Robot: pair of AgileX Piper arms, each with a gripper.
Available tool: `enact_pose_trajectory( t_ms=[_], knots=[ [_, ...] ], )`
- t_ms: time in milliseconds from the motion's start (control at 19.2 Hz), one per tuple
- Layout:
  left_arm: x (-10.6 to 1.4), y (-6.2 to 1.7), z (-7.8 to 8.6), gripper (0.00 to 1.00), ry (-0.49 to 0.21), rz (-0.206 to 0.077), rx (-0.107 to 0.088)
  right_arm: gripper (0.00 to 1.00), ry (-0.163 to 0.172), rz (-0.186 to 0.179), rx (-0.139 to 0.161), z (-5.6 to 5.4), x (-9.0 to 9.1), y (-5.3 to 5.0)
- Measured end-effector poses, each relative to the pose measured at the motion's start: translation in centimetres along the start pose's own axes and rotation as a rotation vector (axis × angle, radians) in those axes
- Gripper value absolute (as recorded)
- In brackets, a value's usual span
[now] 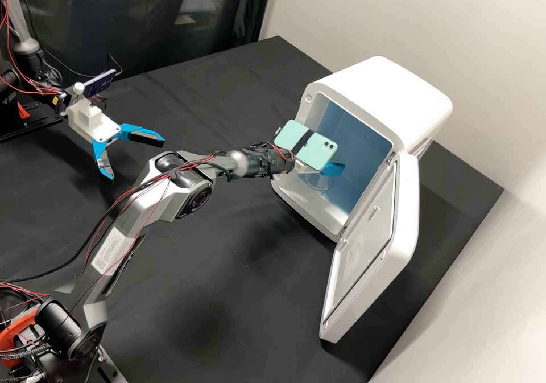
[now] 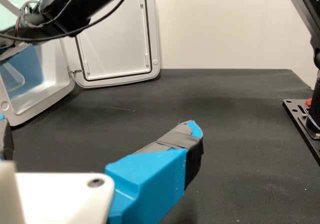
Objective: Place the flask in the incubator
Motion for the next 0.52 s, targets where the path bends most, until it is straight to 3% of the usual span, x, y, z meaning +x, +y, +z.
enact_pose_trajectory(
  t_ms=[208,520],
  knots=[
    [0.1,0.03,0.1,1.0,-0.005,0.001,0.001,0.0,-0.011,-0.027,-0.01,0.2,0.5,-1.0],
    [0.2,-0.05,0.5,1.0,-0.024,-0.003,0.006,0.0,-0.02,-0.04,-0.004,0.5,1.6,-1.5]
  ],
)
